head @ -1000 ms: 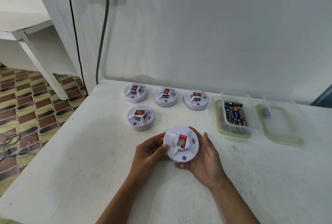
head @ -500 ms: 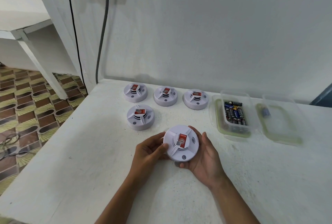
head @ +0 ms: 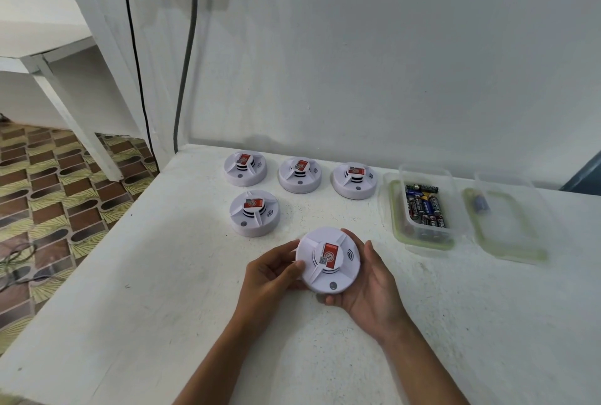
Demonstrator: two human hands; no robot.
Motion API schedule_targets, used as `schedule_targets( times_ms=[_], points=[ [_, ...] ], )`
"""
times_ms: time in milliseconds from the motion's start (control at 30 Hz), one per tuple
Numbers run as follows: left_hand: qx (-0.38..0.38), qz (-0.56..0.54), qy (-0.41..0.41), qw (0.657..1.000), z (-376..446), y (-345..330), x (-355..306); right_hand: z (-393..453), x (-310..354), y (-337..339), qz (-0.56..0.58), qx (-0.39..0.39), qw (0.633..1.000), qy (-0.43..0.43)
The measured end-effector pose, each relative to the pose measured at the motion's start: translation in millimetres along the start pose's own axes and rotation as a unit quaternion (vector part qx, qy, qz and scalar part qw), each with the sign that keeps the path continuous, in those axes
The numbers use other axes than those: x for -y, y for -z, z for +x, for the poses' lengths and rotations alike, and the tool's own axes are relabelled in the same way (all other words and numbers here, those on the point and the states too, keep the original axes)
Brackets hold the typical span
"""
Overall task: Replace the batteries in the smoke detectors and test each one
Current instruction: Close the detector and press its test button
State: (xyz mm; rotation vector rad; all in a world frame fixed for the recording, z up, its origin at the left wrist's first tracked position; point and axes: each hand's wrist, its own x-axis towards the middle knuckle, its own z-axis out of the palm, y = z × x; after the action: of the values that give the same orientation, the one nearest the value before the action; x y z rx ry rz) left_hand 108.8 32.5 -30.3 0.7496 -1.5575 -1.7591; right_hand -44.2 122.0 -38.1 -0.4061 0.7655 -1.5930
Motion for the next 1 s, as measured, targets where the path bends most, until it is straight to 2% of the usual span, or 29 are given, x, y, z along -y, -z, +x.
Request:
schedule_targets(
  times_ms=[833, 1000],
  points=[
    [-0.016, 0.026, -0.001, 1.0, 3.0, 2.7, 7.8, 1.9, -1.3, 3.5, 0.012, 0.006, 1.0, -0.01],
    [-0.025, 0.016, 0.015, 0.999, 3.8, 0.3, 5.2, 2.0, -0.2, 2.6, -0.017, -0.02, 1.0, -0.003]
  ],
)
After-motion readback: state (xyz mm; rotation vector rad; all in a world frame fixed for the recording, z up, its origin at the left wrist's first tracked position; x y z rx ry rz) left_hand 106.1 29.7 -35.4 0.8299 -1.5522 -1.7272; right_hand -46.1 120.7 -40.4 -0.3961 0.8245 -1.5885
